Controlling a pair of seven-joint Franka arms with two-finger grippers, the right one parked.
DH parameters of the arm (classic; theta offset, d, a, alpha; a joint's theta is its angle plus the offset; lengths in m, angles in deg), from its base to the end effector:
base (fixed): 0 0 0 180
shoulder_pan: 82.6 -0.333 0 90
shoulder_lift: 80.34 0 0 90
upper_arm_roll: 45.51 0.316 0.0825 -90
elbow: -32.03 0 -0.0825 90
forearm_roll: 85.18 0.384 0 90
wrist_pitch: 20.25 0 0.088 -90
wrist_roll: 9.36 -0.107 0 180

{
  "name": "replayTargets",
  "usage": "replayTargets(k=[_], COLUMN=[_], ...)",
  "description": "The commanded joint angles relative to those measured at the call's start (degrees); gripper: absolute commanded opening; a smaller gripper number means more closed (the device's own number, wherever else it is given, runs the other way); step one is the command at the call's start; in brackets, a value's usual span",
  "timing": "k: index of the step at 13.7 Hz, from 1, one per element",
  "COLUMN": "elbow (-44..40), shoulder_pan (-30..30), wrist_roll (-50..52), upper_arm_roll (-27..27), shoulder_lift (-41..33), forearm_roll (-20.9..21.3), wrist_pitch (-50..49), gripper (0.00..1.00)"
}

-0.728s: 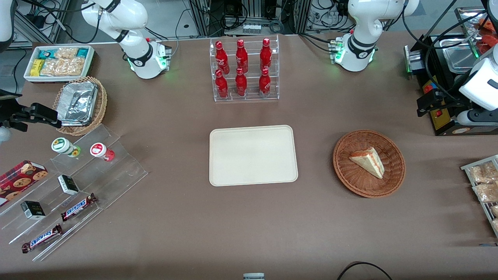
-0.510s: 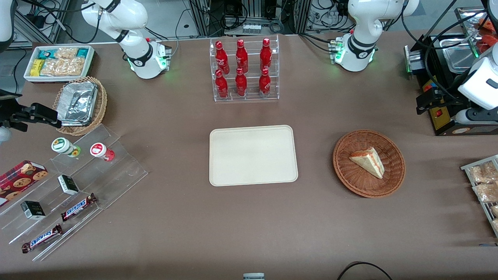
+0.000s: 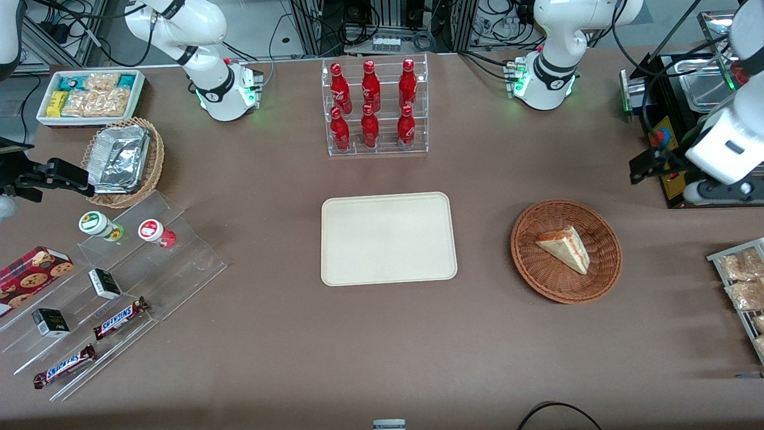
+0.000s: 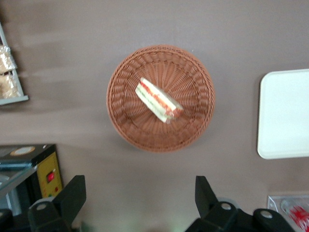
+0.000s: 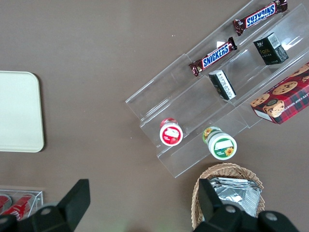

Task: Place sandwich from basket to tray
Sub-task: 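Move the left gripper down over the sandwich in the wicker basket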

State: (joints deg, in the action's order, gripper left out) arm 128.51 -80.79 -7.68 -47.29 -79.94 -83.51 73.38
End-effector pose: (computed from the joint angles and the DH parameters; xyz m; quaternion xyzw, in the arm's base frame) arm 0.5567 -0.0319 0.5725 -0.9993 0.0180 0.0277 0.0157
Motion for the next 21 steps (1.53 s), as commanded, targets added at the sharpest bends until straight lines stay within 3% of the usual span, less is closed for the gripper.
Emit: replayTargets(k=[1, 4, 8, 16, 21], elbow=[11.33, 18.36, 26.72, 27.79, 28.84], shoulder_pan=[-0.31, -0.31, 0.13, 2.23, 2.24], wrist_roll=[2.0, 5.08, 17.45, 38.38, 39.54], upper_arm_roll=[-0.15, -0.24, -0.33, -0.59, -0.5], shoulder_lift=[-4.88, -4.35, -2.6, 8.64, 11.46], forearm_roll=[0.62, 0.62, 0.35, 0.53, 0.88], wrist_pitch=[9.17, 17.61, 31.41, 43.29, 44.7], gripper=[1.0, 1.0, 1.0, 1.0, 1.0])
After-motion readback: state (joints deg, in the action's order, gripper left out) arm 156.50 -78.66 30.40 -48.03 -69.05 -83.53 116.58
